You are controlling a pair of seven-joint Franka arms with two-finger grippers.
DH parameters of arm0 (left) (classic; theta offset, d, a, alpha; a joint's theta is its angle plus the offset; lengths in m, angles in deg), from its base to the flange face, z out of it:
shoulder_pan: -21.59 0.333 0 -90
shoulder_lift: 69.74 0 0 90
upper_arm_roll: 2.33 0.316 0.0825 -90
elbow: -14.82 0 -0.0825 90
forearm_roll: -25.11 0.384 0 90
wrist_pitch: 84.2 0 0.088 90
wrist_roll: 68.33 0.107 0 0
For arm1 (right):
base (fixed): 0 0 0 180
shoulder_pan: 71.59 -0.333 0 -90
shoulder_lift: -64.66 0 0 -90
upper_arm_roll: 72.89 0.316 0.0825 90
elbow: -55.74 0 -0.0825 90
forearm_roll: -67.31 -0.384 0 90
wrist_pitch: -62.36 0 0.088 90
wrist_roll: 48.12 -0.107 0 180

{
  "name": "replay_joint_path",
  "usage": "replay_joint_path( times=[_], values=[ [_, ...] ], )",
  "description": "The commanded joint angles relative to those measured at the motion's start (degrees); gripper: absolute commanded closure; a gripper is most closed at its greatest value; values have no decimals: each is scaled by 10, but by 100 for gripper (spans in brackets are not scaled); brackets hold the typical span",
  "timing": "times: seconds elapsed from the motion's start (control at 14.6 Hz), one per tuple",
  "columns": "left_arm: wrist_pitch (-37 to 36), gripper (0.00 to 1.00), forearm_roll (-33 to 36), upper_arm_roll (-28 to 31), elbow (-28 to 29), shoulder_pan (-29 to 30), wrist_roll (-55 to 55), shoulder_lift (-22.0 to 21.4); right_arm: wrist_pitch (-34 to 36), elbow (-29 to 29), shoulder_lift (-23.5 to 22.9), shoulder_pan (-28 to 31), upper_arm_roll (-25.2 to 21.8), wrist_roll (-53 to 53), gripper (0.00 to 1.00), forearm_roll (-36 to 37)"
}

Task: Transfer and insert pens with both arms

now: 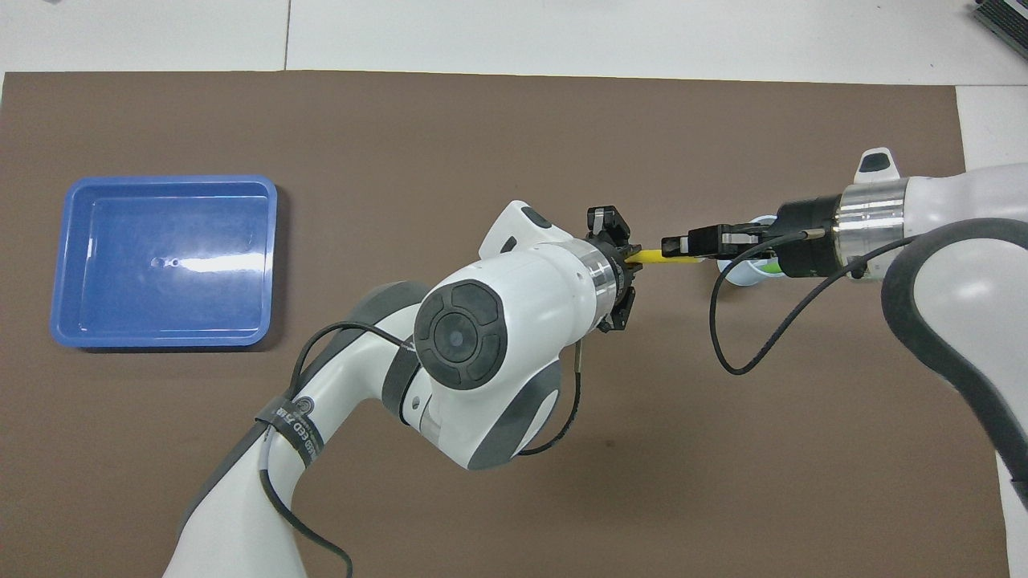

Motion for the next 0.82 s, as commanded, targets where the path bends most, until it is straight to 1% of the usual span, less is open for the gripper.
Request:
replay_joint_path(
  times=[0.0, 0.07, 0.27, 0.34, 0.41, 0.62, 0.76],
  values=[
    [11, 68, -8, 9, 14, -7, 6, -7, -5, 19, -7, 2, 3, -4, 100, 2],
    [10, 65, -8, 9, 14, -7, 4, -7, -5, 21, -7, 3, 3, -4, 100, 11],
    [2, 65, -8, 9, 13, -6, 4, -8, -3, 26, -7, 3, 3, -5, 100, 22],
    [0, 63, -8, 9, 13, -6, 4, -8, -3, 27, -7, 3, 3, -6, 100, 23],
    [0, 58, -8, 9, 13, -6, 4, -8, -3, 28, -7, 3, 3, -10, 100, 25],
    [-2, 56, -8, 9, 14, -3, 4, -12, -3, 28, -8, 2, 3, -10, 100, 31],
    [-30, 54, -8, 10, 13, 8, 5, -19, 0, 40, -10, 2, 3, -10, 100, 70]
  ],
)
